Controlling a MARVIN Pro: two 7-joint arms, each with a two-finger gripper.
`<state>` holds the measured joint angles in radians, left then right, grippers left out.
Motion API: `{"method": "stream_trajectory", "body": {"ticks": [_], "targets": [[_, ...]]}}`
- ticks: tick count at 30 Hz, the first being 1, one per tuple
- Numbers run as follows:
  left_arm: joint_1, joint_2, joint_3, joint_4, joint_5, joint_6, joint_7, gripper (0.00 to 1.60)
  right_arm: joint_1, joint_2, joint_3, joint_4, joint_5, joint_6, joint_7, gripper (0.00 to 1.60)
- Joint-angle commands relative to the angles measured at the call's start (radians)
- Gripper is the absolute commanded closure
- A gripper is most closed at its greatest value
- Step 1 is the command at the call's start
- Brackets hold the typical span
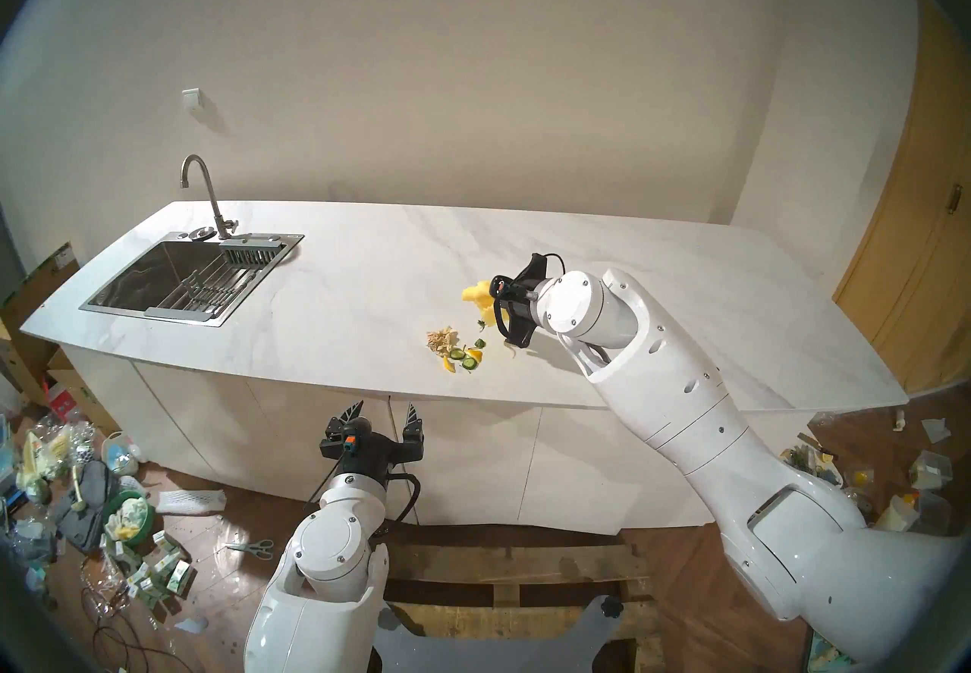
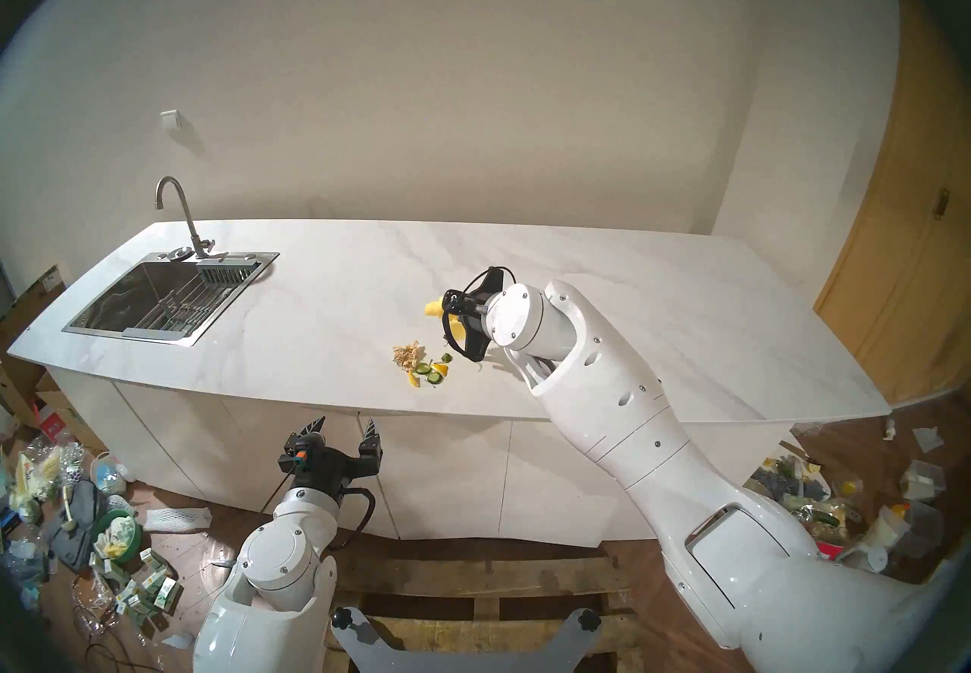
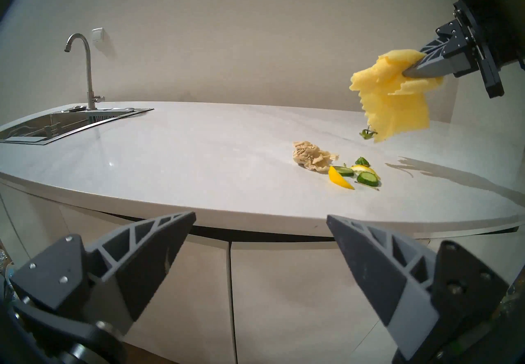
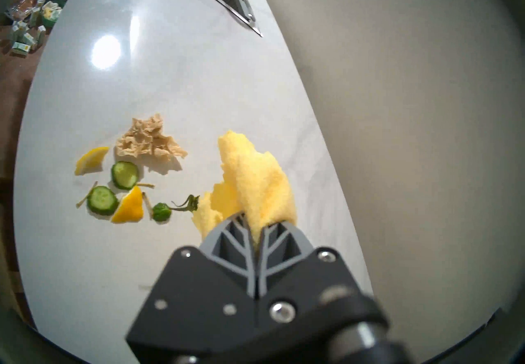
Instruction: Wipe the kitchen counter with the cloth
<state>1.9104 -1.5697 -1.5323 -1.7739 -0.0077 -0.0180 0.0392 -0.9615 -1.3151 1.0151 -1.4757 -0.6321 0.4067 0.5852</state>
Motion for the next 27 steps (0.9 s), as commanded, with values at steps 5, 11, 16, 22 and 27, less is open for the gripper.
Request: {"method": "stream_trajectory", "body": {"ticks": [5,11,16,22,27], "targets": [[-0.005,0.002,0.003,-0.028,-0.002,-0.005,-0.006,0.0,-0.045,-0.06,0.082,-0.057,-0.011,-0.015,-0.181,1.6],[-0.004,0.002,0.003,-0.029,-0.003,-0.004,-0.006,0.0,-0.057,-0.051,0.11,-0.049,-0.012,0.015,-0.237,1.6],[-0.004,0.002,0.003,-0.029,-0.003,-0.004,-0.006,0.0,-0.066,-0.027,0.132,-0.043,-0.012,0.01,-0.248,1.6],[-0.005,0.002,0.003,-0.028,-0.002,-0.005,-0.006,0.0,-0.078,-0.033,0.175,-0.042,-0.023,0.012,-0.323,1.6],[-0.005,0.002,0.003,-0.029,-0.002,-0.004,-0.006,0.0,-0.083,-0.028,0.193,-0.04,-0.027,0.017,-0.348,1.6]]}}
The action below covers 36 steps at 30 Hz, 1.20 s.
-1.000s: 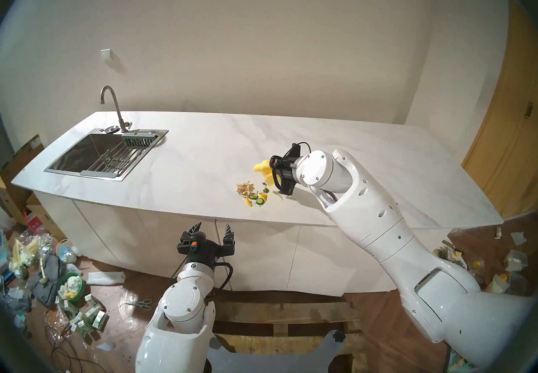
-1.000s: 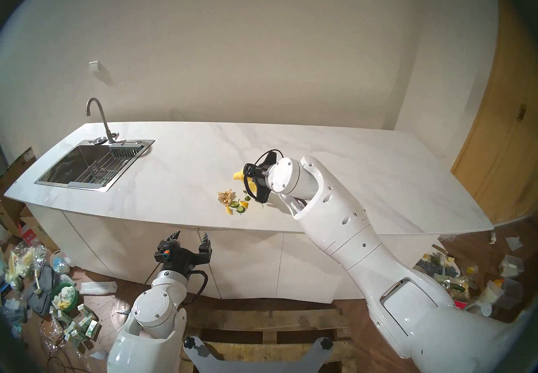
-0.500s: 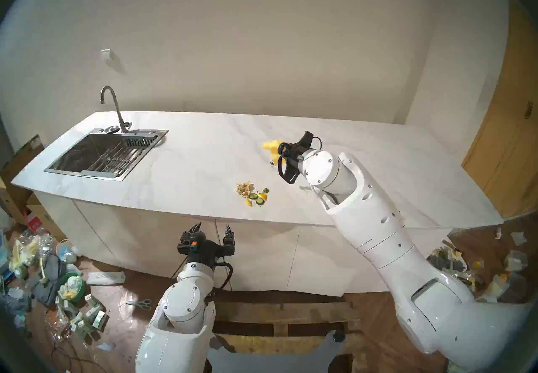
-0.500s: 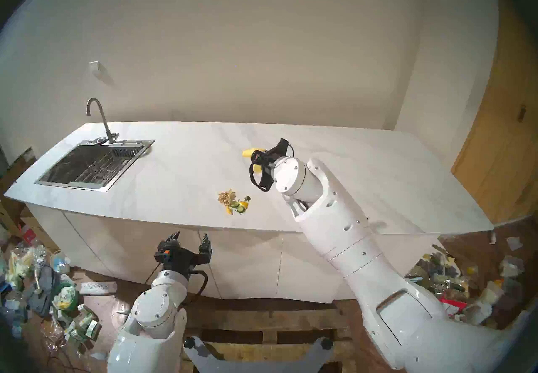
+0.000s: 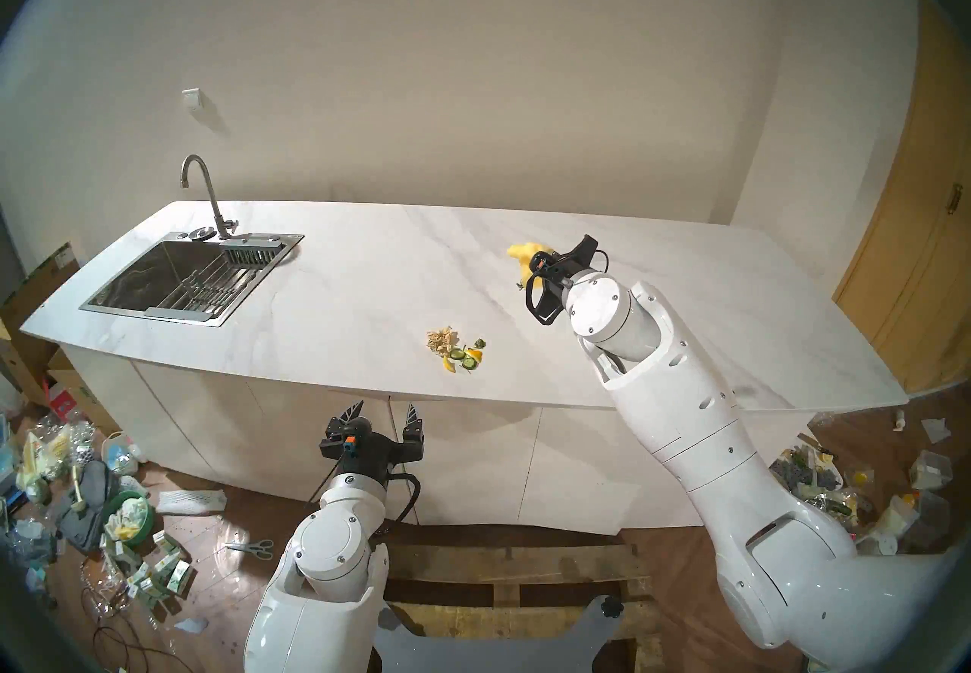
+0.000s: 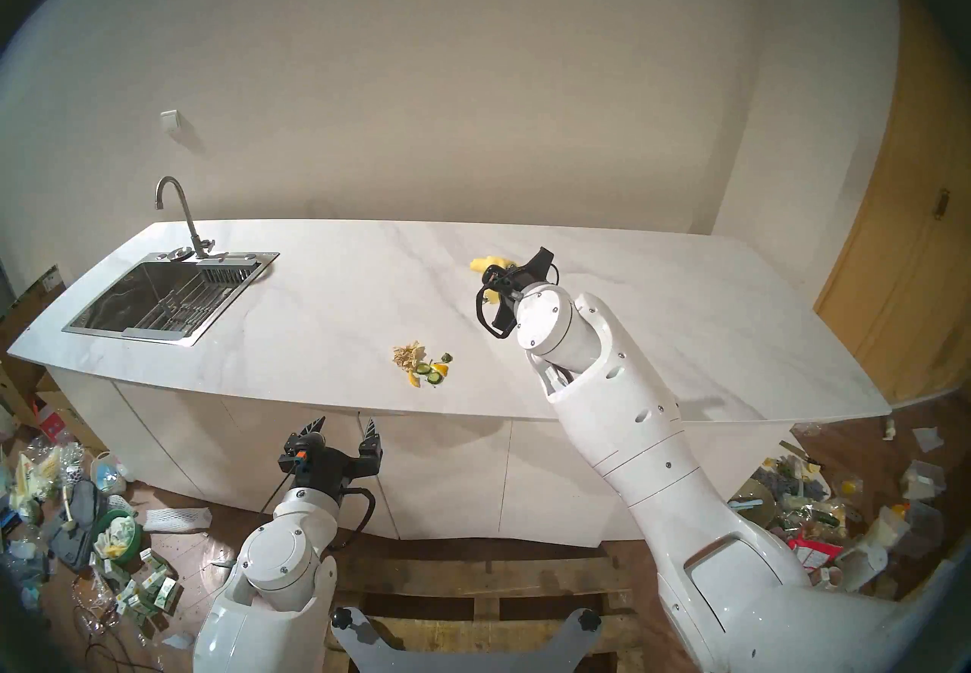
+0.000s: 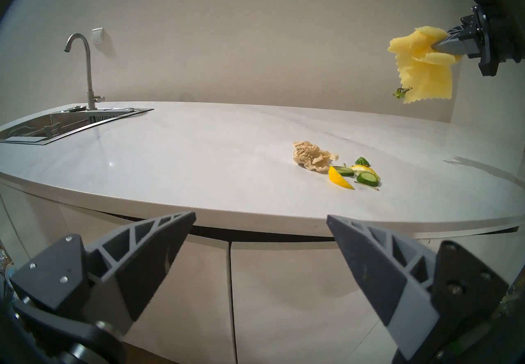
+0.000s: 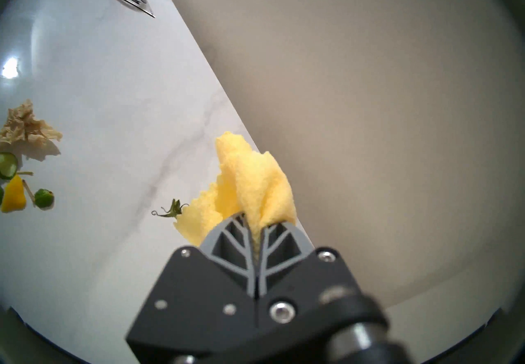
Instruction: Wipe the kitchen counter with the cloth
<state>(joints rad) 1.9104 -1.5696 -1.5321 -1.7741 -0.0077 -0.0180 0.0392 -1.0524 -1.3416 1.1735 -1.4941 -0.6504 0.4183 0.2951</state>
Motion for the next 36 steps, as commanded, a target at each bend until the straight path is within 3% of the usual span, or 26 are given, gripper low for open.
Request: {"method": "stream_trajectory", "body": {"ticks": [1,17,22,24,25,31,36], "targets": [[-0.005,0.002,0.002,-0.029,-0.003,-0.004,-0.006,0.0,0.005,-0.003,0.04,-0.017,-0.013,0.01,-0.071,1.6],[-0.005,0.001,0.003,-0.027,-0.002,-0.005,-0.005,0.0,0.04,0.047,0.116,0.153,-0.053,0.024,-0.14,1.6],[-0.004,0.002,0.002,-0.029,-0.003,-0.004,-0.006,0.0,0.05,0.058,0.102,0.201,-0.059,0.01,-0.116,1.6],[-0.004,0.002,0.002,-0.029,-0.003,-0.004,-0.007,0.0,0.057,0.069,0.094,0.207,-0.028,0.011,-0.016,1.6],[-0.004,0.002,0.002,-0.029,-0.003,-0.004,-0.006,0.0,0.058,0.091,0.055,0.209,-0.002,0.0,-0.005,1.6],[-0.005,0.002,0.002,-0.029,-0.003,-0.004,-0.006,0.0,0.072,0.066,0.0,0.243,-0.054,0.037,0.091,1.6],[-0.005,0.002,0.002,-0.028,-0.003,-0.005,-0.006,0.0,0.108,0.04,-0.006,0.332,-0.073,0.016,0.029,1.6]]}}
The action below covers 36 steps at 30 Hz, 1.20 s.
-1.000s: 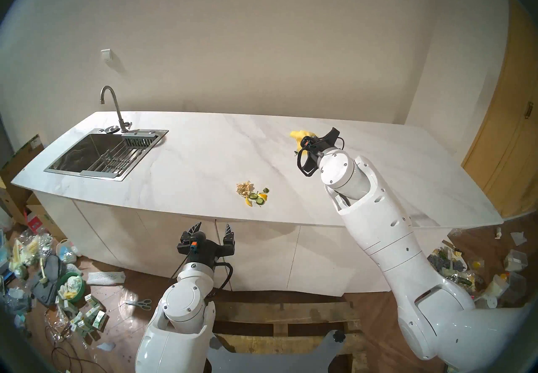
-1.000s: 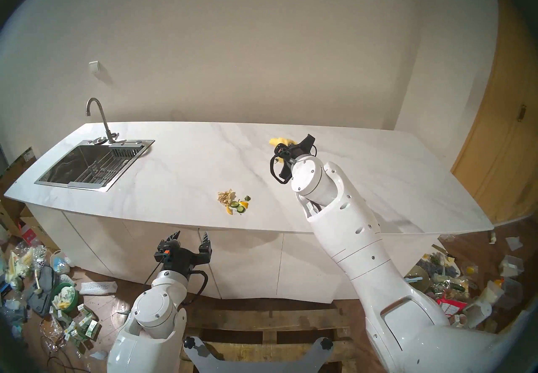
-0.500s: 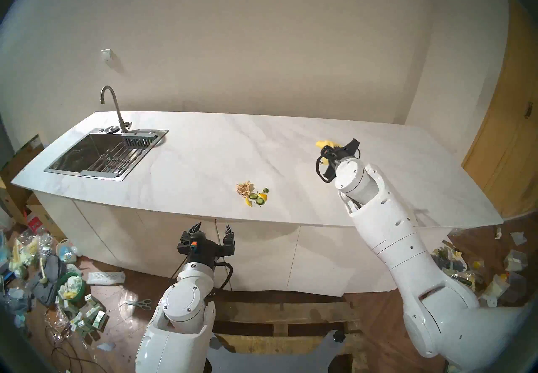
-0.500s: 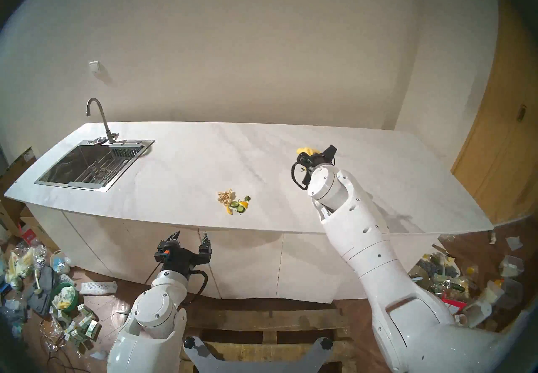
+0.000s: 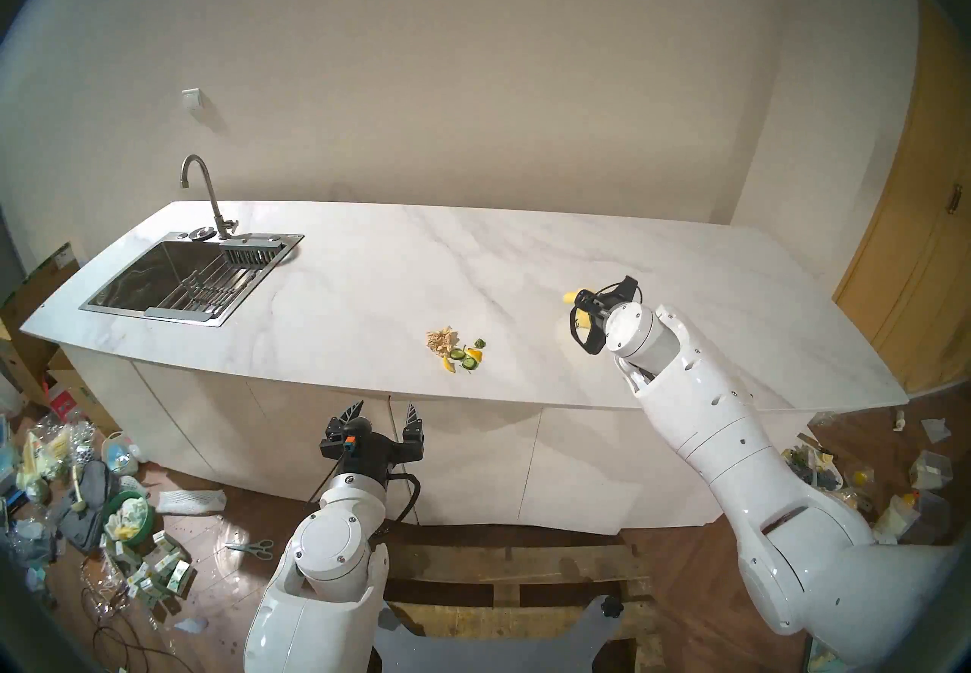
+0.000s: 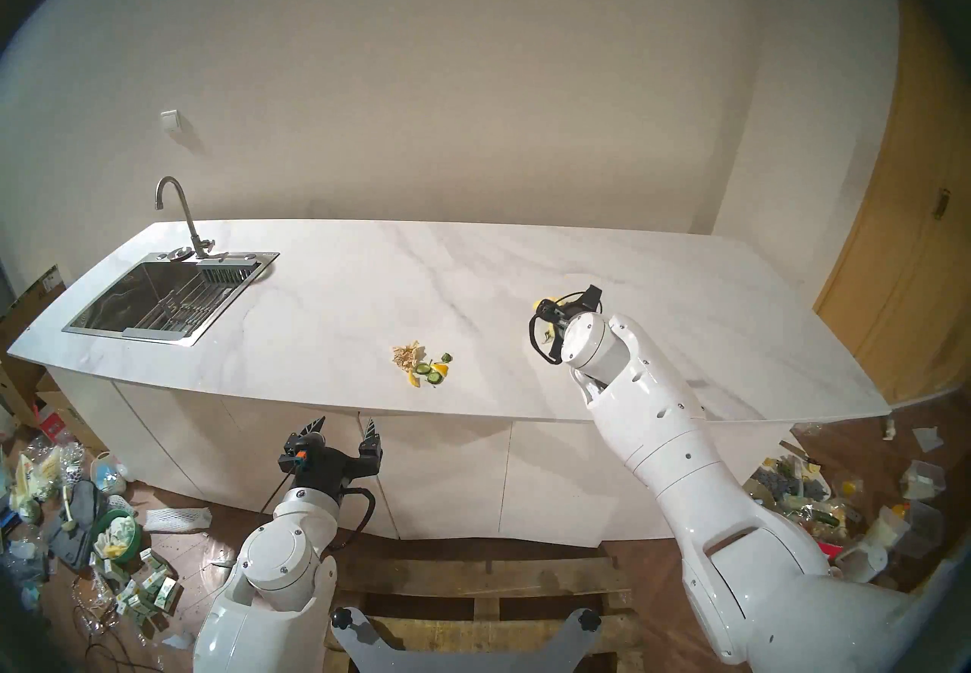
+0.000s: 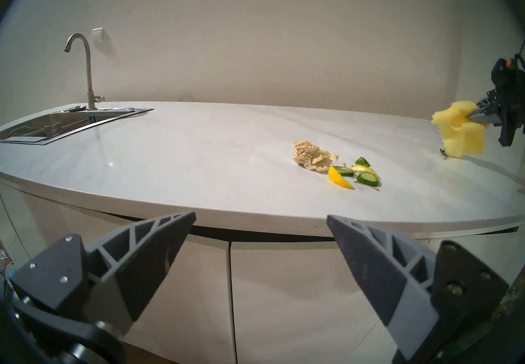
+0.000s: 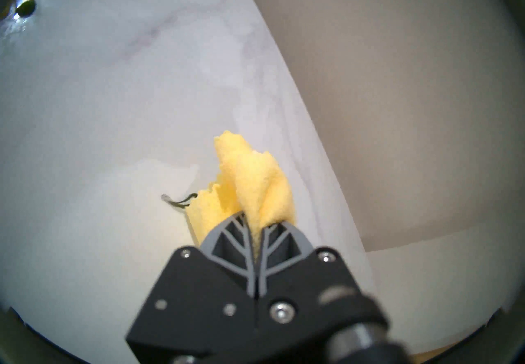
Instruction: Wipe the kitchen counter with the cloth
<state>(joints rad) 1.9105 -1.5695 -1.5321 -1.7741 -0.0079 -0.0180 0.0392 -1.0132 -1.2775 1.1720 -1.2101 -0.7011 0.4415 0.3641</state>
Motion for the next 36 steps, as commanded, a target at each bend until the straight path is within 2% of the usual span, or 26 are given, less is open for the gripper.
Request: {"method": "stream_trajectory", "body": {"ticks": [1,4,6,10,11,14,15,16,17,18,28,35,36], "targets": [[-0.005,0.001,0.002,-0.028,-0.002,-0.005,-0.006,0.0,0.077,-0.023,-0.007,0.057,-0.027,-0.01,-0.042,1.6],[-0.006,0.001,0.003,-0.027,-0.002,-0.005,-0.005,0.0,0.104,0.007,-0.063,0.076,-0.08,-0.034,-0.025,1.6],[-0.006,0.001,0.003,-0.027,-0.002,-0.005,-0.005,0.0,0.115,0.006,-0.083,0.097,-0.1,-0.041,-0.025,1.6],[-0.006,0.001,0.003,-0.027,-0.002,-0.005,-0.005,0.0,0.139,-0.013,-0.081,0.142,-0.101,-0.038,-0.039,1.6],[-0.006,0.001,0.003,-0.027,-0.002,-0.005,-0.005,0.0,0.141,-0.01,-0.076,0.136,-0.092,-0.043,-0.028,1.6],[-0.006,0.001,0.003,-0.026,-0.001,-0.006,-0.005,0.0,0.133,0.021,-0.073,0.073,-0.053,-0.031,0.09,1.6],[-0.006,0.001,0.003,-0.025,-0.001,-0.006,-0.004,0.0,0.126,0.033,-0.08,0.057,-0.043,-0.031,0.095,0.88],[-0.007,0.001,0.003,-0.025,-0.001,-0.006,-0.004,0.0,0.117,0.052,-0.09,0.031,-0.052,-0.035,0.106,0.34],[-0.007,0.001,0.003,-0.025,-0.001,-0.006,-0.004,0.0,0.116,0.062,-0.092,0.022,-0.057,-0.044,0.125,0.0],[-0.007,0.001,0.003,-0.024,-0.001,-0.006,-0.004,0.0,0.111,0.083,-0.096,-0.008,-0.075,-0.034,0.16,0.0],[-0.011,0.0,0.002,-0.016,0.0,-0.006,-0.001,0.0,0.132,0.166,-0.051,-0.116,-0.056,-0.03,0.29,0.0],[-0.012,-0.001,0.002,-0.012,0.0,-0.006,0.0,0.0,0.108,0.195,-0.009,-0.195,0.003,-0.027,0.405,0.0],[-0.012,-0.001,0.002,-0.012,0.0,-0.006,0.0,0.0,0.083,0.217,0.004,-0.263,0.02,-0.02,0.442,0.0]]}}
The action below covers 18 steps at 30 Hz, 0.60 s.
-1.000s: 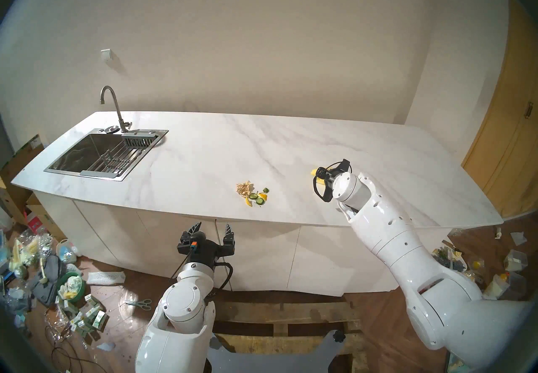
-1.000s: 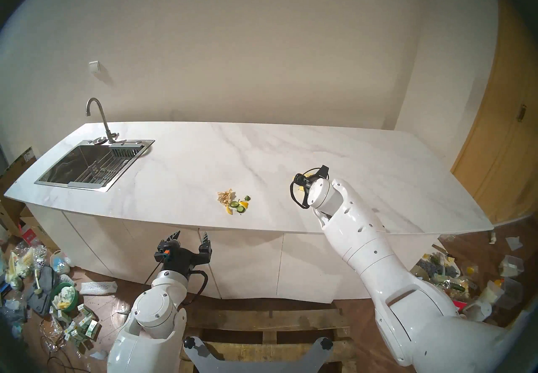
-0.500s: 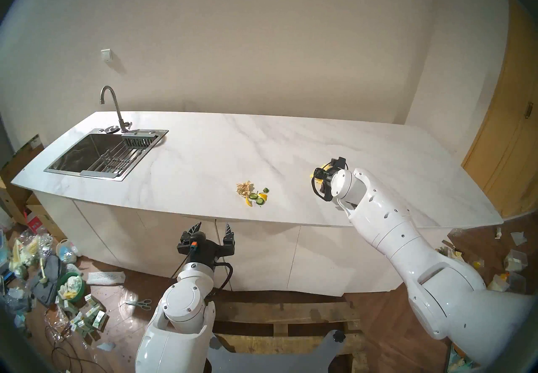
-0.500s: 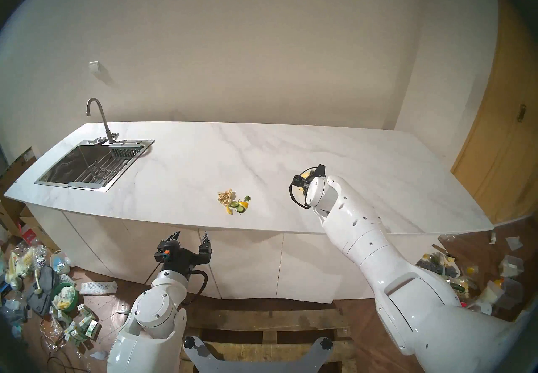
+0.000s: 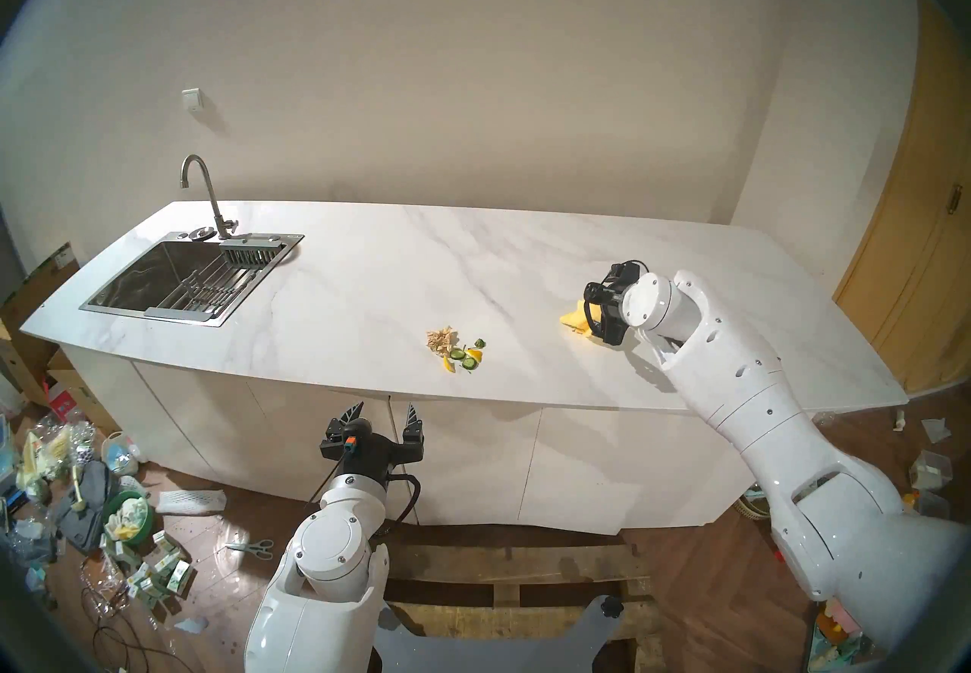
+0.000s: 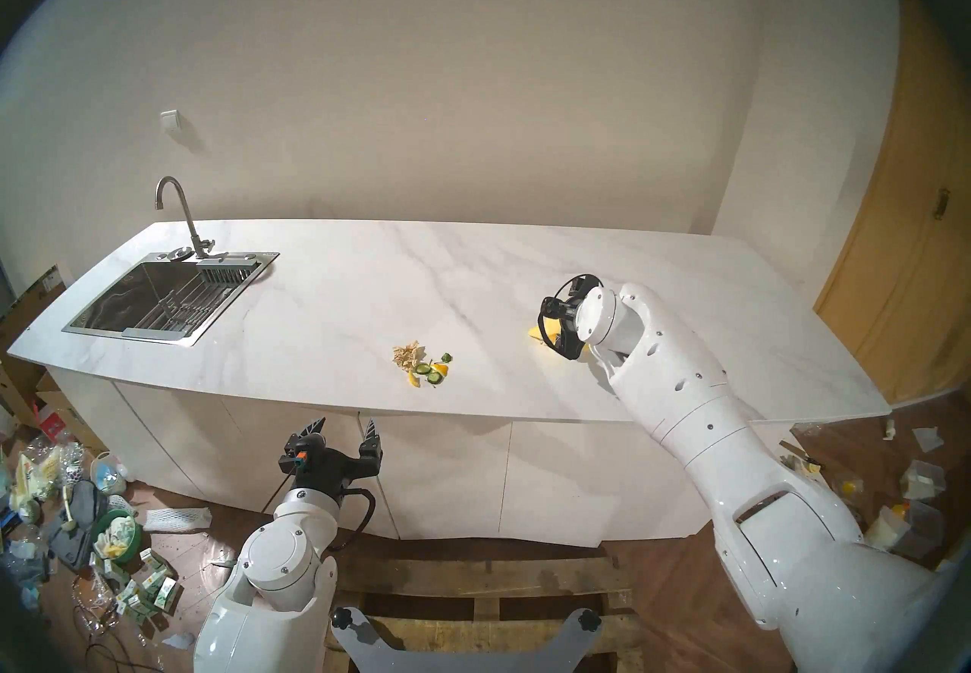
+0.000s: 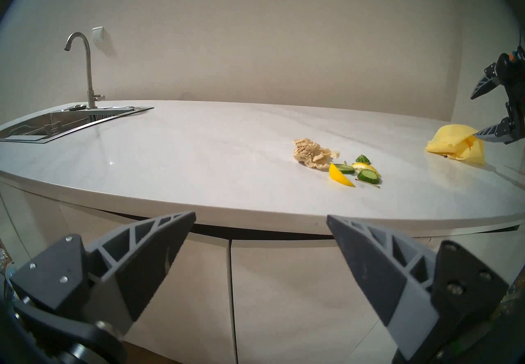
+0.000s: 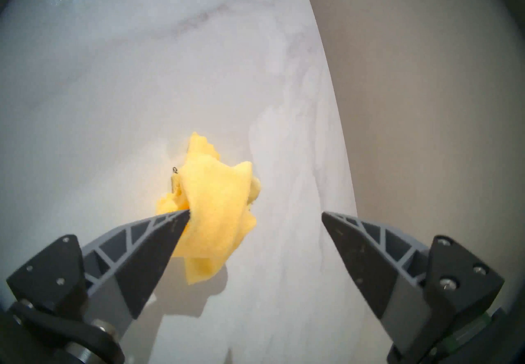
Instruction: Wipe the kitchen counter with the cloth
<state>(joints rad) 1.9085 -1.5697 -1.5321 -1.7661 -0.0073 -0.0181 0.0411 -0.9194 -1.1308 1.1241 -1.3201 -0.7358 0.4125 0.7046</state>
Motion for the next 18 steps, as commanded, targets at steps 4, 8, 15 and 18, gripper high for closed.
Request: {"method": "stream_trajectory", "body": {"ticks": [4,8,15,18], "targets": [[-0.011,-0.001,0.002,-0.018,0.0,-0.006,-0.001,0.0,-0.019,0.09,0.087,-0.165,0.097,0.018,0.178,0.0],[-0.012,0.0,0.003,-0.017,0.0,-0.007,-0.001,0.0,-0.03,0.108,0.155,-0.207,0.141,0.036,0.202,0.0],[-0.013,0.0,0.003,-0.015,0.0,-0.007,0.0,0.0,-0.095,0.12,0.266,-0.297,0.243,0.066,0.268,0.0],[-0.014,0.0,0.003,-0.015,0.0,-0.007,0.0,0.0,-0.117,0.109,0.31,-0.333,0.29,0.073,0.289,0.0]]}}
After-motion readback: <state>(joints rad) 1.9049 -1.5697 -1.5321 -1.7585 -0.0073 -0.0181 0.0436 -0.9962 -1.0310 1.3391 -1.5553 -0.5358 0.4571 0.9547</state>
